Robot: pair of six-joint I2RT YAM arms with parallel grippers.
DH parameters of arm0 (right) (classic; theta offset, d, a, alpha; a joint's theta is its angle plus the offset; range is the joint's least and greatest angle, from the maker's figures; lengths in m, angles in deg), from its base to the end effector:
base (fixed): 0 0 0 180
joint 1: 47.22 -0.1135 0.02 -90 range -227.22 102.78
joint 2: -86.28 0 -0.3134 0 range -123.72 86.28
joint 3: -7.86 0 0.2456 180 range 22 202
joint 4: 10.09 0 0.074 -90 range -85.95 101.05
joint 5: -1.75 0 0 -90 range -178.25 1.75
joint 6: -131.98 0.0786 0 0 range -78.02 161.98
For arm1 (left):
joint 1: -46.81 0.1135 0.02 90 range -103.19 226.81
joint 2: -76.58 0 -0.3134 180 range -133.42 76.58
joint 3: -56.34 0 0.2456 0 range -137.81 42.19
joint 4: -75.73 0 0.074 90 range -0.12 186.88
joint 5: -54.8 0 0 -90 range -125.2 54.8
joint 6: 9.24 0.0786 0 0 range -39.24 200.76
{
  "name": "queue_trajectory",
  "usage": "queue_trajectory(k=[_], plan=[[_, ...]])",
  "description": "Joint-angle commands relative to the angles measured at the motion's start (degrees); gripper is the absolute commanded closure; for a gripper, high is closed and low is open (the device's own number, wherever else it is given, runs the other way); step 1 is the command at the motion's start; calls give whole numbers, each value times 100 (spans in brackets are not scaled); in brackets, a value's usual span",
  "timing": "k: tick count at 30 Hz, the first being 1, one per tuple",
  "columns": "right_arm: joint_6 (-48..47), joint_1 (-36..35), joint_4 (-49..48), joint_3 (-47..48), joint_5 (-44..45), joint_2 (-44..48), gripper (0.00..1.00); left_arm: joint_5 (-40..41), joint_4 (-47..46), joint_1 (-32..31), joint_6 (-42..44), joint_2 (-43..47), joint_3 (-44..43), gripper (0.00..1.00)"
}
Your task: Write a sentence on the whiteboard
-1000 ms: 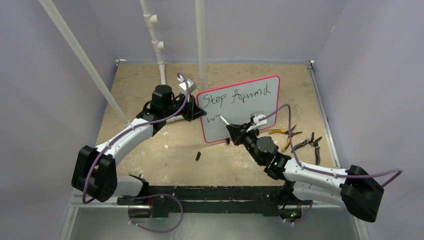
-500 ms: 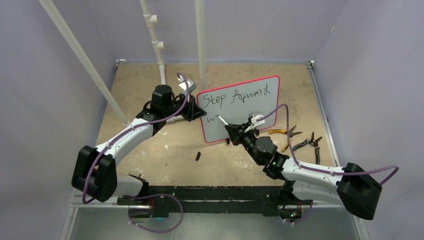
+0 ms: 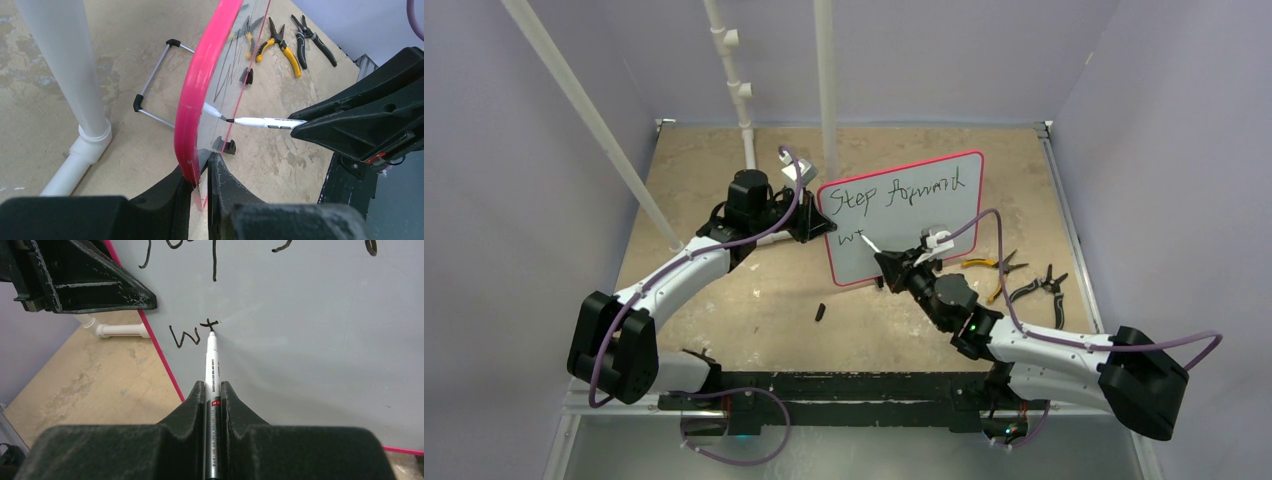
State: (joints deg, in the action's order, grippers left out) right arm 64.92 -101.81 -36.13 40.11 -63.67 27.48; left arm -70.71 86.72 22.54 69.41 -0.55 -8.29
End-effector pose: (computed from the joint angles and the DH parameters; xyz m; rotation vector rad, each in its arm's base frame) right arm 0.1558 0.1627 0.2705 -0.1032 1.6220 0.7160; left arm 0.2698 -0.1717 0.3109 0.6413 1.9370 -1.0093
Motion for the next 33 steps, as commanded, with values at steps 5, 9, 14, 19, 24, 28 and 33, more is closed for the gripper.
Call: queue_trajectory(k=[5, 9, 14, 19, 24, 28, 33], plan=[[159, 27, 188, -106, 105, 24, 100, 229, 520, -104, 81, -206, 11, 100], [165, 27, 264, -80, 102, -8, 100, 221, 524, -104, 81, -198, 12, 100], [192, 27, 403, -47, 221, 97, 100, 229, 522, -104, 80, -198, 10, 100], [187, 27, 545, 25, 391, 221, 100, 226, 521, -104, 80, -189, 8, 100], [90, 27, 478, 91, 432, 339, 100, 229, 522, -104, 81, -189, 11, 100], [-68, 27, 277, 125, 285, 554, 100, 240, 525, -104, 77, -189, 5, 100], [-209, 27, 264, 300, 297, 556, 100, 245, 523, -104, 85, -189, 12, 100]])
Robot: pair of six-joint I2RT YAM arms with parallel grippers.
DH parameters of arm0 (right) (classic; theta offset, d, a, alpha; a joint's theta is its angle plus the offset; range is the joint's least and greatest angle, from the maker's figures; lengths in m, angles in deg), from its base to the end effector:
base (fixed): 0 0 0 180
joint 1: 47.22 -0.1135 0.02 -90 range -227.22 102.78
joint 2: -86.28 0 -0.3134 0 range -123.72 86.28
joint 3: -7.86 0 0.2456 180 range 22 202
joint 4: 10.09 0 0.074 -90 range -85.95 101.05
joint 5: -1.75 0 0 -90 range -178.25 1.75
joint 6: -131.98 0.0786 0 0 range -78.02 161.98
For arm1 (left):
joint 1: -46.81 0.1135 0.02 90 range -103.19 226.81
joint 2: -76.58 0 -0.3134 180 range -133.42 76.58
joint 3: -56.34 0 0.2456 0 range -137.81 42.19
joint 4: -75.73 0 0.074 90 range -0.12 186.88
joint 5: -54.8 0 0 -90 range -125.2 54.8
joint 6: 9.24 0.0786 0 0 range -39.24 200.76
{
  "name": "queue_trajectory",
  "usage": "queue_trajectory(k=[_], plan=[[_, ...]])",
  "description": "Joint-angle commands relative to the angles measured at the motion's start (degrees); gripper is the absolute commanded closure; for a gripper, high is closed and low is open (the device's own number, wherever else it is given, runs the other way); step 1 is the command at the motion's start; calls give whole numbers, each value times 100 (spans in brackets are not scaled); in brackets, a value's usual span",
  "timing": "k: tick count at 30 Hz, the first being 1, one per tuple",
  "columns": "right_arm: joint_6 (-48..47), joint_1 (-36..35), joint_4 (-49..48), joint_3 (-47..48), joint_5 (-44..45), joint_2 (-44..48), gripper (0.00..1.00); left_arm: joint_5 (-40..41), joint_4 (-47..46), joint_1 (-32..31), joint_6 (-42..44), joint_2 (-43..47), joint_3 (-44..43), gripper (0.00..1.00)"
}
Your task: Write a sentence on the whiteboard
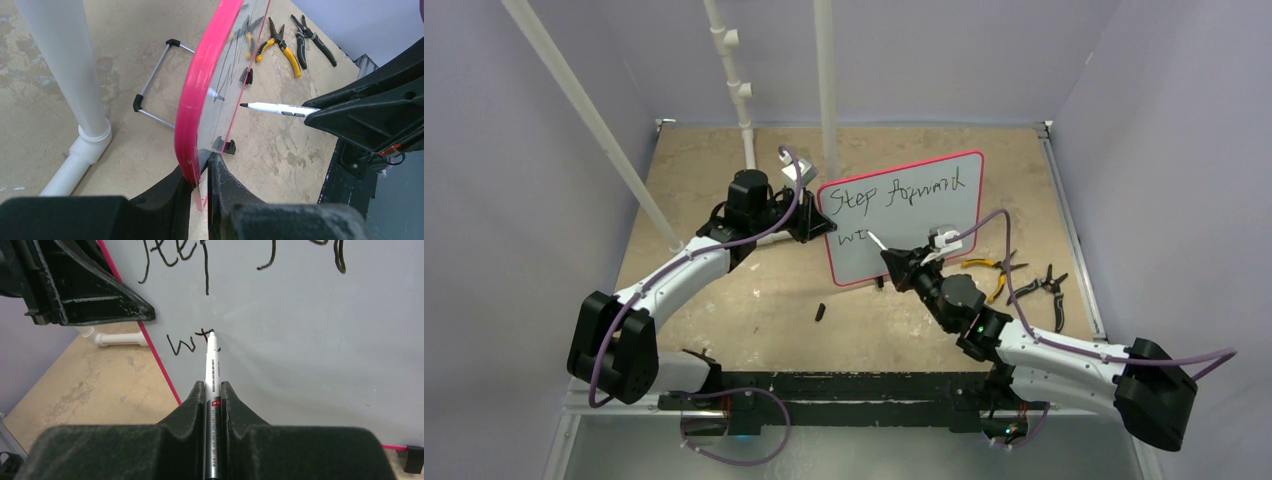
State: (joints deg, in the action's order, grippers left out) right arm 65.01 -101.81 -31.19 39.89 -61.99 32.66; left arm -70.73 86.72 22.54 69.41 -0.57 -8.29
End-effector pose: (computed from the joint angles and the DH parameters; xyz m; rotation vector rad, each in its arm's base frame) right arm 0.1483 0.1485 0.2742 -0.0780 1.6201 0.6948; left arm 0.2698 -0.1718 0.3108 0.6415 1.9373 -1.0097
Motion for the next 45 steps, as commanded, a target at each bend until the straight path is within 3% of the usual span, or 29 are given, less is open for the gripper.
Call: queue_trajectory(k=[1, 17, 45], plan=[[-264, 27, -253, 347, 131, 17, 100, 250, 524, -104, 78, -187, 12, 100], [-471, 36, -488, 457, 431, -284, 100, 229, 527, -104, 78, -182, 12, 100], [329, 27, 76, -164, 155, -69, 100, 200, 495, -104, 47, -152, 27, 100]])
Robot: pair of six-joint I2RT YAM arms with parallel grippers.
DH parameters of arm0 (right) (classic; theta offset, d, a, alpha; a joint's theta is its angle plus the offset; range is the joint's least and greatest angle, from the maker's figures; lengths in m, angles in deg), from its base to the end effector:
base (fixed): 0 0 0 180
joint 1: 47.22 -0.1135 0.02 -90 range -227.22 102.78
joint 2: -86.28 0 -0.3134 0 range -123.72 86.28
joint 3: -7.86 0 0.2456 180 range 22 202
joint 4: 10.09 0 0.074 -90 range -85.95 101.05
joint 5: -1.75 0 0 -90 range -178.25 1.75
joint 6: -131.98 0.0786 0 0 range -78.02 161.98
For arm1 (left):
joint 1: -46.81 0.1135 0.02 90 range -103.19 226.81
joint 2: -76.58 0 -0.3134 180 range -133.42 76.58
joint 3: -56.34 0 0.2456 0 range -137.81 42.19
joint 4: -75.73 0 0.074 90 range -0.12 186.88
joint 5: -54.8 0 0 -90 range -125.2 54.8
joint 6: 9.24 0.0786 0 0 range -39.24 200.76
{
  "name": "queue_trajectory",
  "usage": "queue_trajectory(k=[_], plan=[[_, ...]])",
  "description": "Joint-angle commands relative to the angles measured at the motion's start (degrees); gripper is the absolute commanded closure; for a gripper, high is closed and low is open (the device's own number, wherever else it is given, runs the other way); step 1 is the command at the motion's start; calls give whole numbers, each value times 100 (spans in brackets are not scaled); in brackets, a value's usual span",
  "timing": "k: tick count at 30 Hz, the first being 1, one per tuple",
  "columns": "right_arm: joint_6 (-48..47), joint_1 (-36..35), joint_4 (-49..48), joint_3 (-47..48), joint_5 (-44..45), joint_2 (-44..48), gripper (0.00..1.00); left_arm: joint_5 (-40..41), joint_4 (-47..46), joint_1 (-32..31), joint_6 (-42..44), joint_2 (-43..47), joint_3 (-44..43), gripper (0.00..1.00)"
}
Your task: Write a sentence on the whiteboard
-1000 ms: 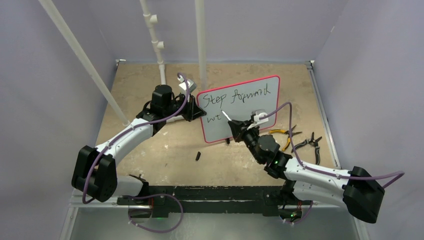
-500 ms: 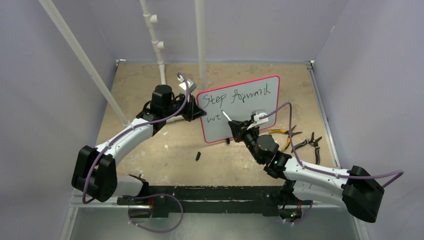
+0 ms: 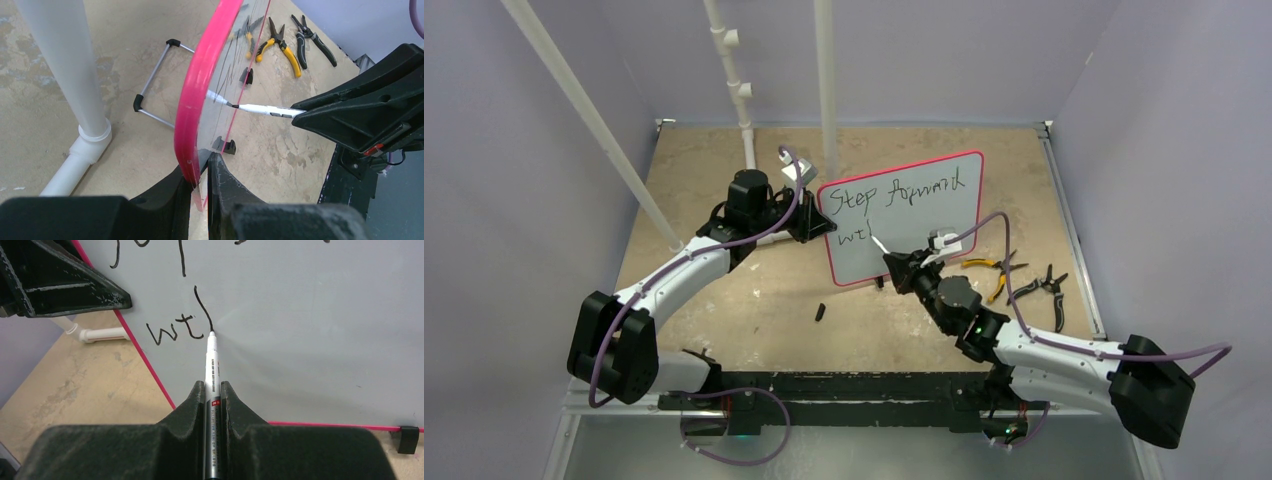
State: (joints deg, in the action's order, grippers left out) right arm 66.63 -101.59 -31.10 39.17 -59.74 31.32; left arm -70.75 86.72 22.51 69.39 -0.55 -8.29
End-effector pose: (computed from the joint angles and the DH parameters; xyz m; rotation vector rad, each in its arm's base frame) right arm 0.1516 0.1472 0.2650 -0.0352 1.6516 0.6607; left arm 0.2696 -0.1719 0.3109 0.6420 1.9370 -1.0105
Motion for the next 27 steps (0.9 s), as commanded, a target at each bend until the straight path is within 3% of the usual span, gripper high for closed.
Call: queue_trajectory(k=[1, 27], plan=[[186, 5, 70, -106, -86, 64, 100, 199, 499, -101, 48, -154, 27, 100], [-150, 1, -580, 156, 130, -25, 100, 211, 487, -102, 55, -153, 29, 100]])
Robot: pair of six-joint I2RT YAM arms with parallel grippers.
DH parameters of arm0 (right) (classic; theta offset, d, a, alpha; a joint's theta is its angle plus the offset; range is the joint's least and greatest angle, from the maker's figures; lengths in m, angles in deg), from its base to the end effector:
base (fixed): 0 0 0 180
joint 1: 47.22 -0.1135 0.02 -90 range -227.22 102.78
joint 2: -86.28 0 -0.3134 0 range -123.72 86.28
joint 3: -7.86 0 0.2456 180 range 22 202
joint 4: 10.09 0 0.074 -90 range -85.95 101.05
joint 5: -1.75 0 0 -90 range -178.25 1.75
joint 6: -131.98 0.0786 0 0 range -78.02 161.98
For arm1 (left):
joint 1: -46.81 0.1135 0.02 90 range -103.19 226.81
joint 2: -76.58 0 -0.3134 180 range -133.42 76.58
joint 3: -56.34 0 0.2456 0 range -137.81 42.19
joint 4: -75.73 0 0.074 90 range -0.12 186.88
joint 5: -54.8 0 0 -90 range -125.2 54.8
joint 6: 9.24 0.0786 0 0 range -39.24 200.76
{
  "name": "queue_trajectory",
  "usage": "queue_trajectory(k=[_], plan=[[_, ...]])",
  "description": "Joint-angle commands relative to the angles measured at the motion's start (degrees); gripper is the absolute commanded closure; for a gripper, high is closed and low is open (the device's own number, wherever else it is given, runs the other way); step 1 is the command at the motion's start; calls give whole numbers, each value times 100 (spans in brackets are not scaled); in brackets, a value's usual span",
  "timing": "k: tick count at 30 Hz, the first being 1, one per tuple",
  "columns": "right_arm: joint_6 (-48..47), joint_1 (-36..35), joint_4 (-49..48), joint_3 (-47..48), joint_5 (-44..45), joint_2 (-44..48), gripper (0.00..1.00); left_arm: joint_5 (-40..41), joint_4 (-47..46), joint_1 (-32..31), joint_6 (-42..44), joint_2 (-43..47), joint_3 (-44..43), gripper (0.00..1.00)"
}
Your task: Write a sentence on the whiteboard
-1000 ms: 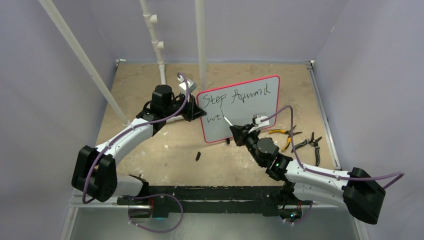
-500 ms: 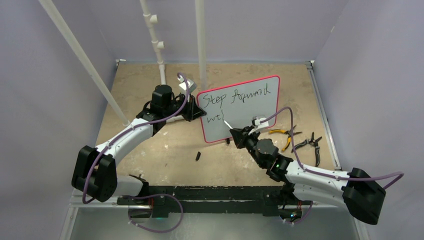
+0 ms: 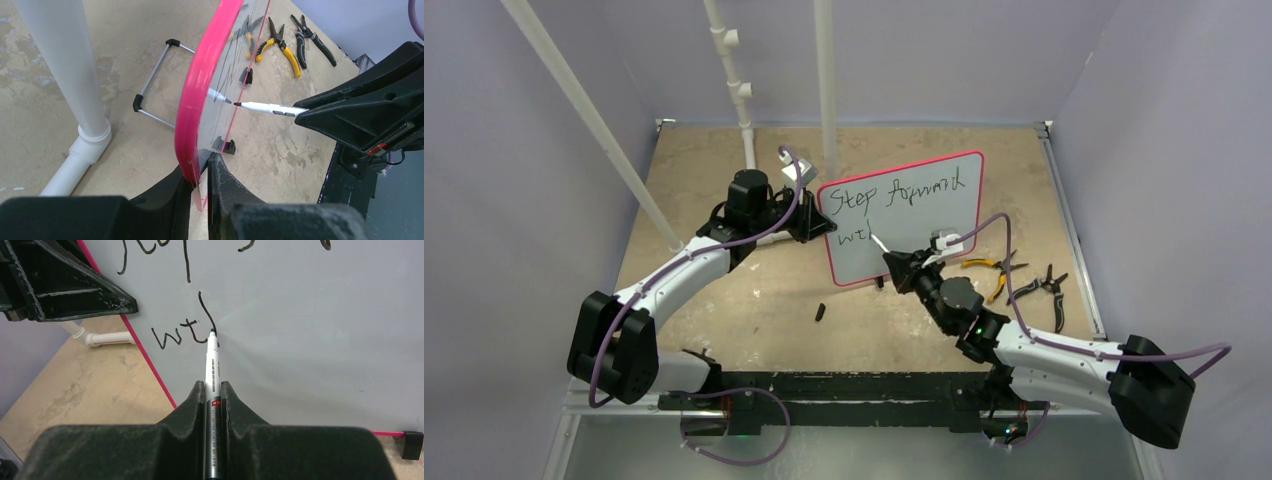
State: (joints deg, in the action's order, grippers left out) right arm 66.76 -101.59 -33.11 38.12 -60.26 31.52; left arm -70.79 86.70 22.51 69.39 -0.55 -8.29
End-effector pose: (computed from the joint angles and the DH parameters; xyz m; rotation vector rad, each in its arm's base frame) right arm 0.1500 0.1460 0.2639 -0.0326 1.6359 0.6817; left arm 0.2696 -0.1719 0.3109 0.6425 1.9365 -1.0112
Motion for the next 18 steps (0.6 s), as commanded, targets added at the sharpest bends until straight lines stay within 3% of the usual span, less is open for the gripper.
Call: queue_trajectory(k=[1, 18], plan=[[-173, 5, -400, 260, 200, -56, 100, 219, 492, -102, 55, -154, 29, 100], [29, 5, -57, 193, 690, 131, 100, 219, 494, -102, 52, -154, 20, 100]])
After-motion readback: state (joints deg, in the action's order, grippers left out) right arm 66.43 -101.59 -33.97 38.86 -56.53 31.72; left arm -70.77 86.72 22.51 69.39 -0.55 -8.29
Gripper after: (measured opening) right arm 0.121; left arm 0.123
